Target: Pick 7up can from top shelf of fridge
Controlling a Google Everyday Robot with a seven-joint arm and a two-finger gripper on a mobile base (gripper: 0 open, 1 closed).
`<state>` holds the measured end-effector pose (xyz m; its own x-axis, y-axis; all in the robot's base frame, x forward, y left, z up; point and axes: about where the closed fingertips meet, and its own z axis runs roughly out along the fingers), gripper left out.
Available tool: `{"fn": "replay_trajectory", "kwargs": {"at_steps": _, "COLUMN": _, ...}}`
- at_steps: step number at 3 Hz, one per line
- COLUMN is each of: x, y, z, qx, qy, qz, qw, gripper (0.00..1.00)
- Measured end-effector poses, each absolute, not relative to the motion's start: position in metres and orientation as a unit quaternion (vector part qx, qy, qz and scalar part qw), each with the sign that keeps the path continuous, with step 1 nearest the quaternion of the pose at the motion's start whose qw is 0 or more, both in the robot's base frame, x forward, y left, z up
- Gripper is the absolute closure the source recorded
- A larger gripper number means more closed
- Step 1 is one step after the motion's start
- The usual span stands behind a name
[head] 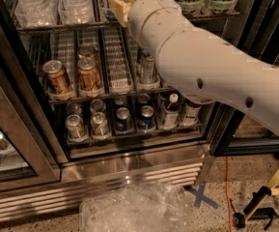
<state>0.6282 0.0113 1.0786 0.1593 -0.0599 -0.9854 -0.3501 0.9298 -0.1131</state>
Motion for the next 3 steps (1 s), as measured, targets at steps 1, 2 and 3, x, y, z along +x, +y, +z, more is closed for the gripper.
{"fn": "replay_trajectory", "kwargs": {"at_steps": 1, "x": 0.635, "y": 0.001, "z": 1.083, "qx": -0.137, "qy": 0.642, "qz": 0.082, "qw": 0.750, "gripper": 0.33}}
{"fn": "replay_trajectory", "kwargs": {"at_steps": 2, "x": 0.629, "y": -0.012, "z": 1.086, "qx": -0.117, "qy": 0.642, "qz": 0.069, "qw": 0.755, "gripper": 0.30}}
{"fn": "replay_trajectory", "kwargs": {"at_steps": 3, "x": 0.625, "y": -0.021, "z": 1.088, "qx": -0.100, "qy": 0.642, "qz": 0.062, "qw": 0.758, "gripper": 0.30}}
